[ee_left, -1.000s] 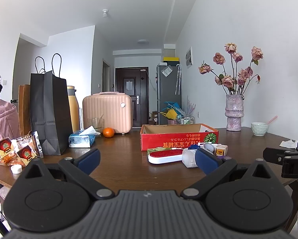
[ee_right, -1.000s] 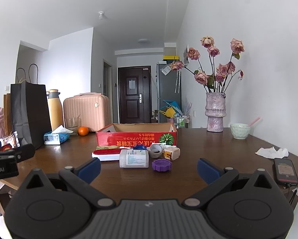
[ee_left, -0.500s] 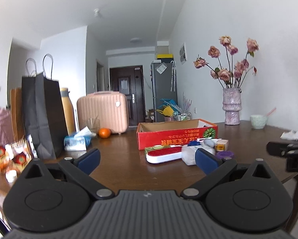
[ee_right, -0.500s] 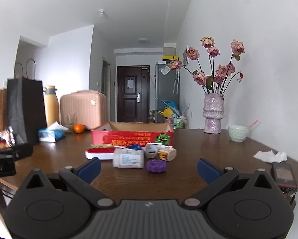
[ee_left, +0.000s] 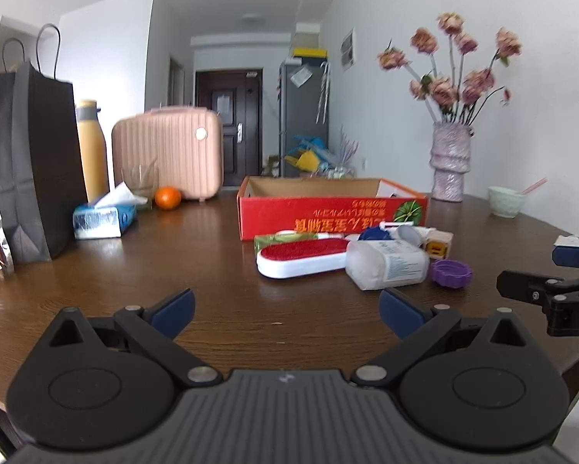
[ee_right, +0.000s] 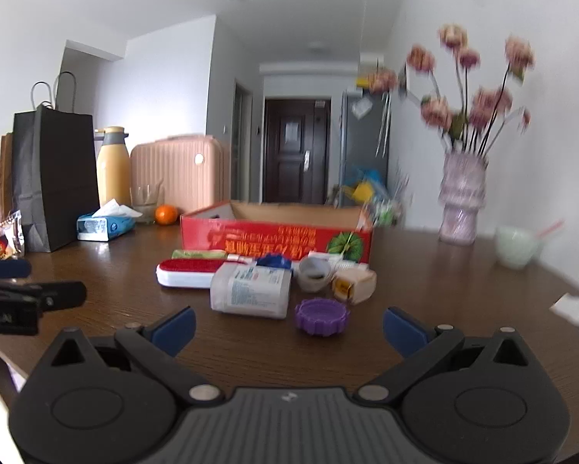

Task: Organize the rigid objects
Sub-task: 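Reach both grippers to the white labelled bottle and close on it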

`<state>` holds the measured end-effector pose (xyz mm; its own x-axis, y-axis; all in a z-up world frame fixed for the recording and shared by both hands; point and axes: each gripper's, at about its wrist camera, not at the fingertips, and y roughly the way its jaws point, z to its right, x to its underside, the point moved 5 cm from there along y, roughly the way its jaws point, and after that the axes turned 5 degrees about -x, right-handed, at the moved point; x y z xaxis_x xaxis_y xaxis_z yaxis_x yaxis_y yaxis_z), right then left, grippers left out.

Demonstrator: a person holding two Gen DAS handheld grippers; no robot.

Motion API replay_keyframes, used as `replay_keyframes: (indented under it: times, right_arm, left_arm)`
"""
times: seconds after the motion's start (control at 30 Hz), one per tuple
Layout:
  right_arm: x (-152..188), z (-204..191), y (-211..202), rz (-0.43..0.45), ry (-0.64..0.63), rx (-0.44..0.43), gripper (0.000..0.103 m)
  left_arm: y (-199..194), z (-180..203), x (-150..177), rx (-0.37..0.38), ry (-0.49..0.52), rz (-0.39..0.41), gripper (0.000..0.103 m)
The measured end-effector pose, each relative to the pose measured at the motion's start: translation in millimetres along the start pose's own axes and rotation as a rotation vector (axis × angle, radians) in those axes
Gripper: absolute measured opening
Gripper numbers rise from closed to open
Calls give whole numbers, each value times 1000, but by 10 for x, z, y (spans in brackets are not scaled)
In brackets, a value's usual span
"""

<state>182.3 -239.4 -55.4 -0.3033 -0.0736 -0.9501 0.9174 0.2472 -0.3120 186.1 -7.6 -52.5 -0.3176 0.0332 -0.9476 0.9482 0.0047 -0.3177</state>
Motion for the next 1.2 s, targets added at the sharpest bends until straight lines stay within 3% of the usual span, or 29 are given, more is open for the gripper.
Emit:
replay_keyframes:
  times: [0.13, 0.27, 0.33, 0.4, 0.43, 0.5, 0.57, 0.6, 0.73, 0.83, 0.9, 1.07, 1.2]
  right_arm:
    - [-65, 144, 210, -21, 10, 83, 103]
    - [-180, 335, 466, -89, 99, 1, 103]
    - [-225, 392, 648, -138, 118, -50, 97]
    - [-259, 431, 832, -159, 145, -107, 85]
    - [-272, 447, 916, -164, 165, -127, 84]
    - [-296, 463, 1076, -180, 210, -161, 71]
    - [-315, 473, 1221, -190, 268, -209, 58]
    - [-323, 485, 1302, -197, 299, -232, 49]
    - [-299, 481, 1616, -253, 393, -288, 29]
    - [-279, 495, 1726, -248, 454, -309, 29]
    - [-263, 490, 1782, -258, 497, -331, 29]
    - [-304, 419, 1672, -251, 521, -329, 23]
    - [-283, 306, 1402, -245, 511, -355, 22]
  left_arm:
    - [287, 111, -51, 41, 0, -53, 103]
    - [594, 283, -188, 90, 7, -100, 103]
    - [756, 378, -292, 129, -5, -106, 103]
    - [945, 434, -383, 157, -39, -130, 103]
    - [1045, 460, -417, 167, -57, -148, 98]
    - [1248, 497, -450, 178, -76, -192, 82]
    - [1420, 535, -457, 198, -92, -236, 59]
    - [1482, 539, -450, 211, -110, -255, 56]
    - [1671, 501, -418, 239, -202, -314, 52]
    - [1711, 495, -404, 271, -225, -323, 50]
    - [1730, 468, -364, 327, -295, -353, 49]
    - [1612, 470, -383, 287, -287, -337, 44]
    - [1363, 364, -365, 298, -297, -335, 41]
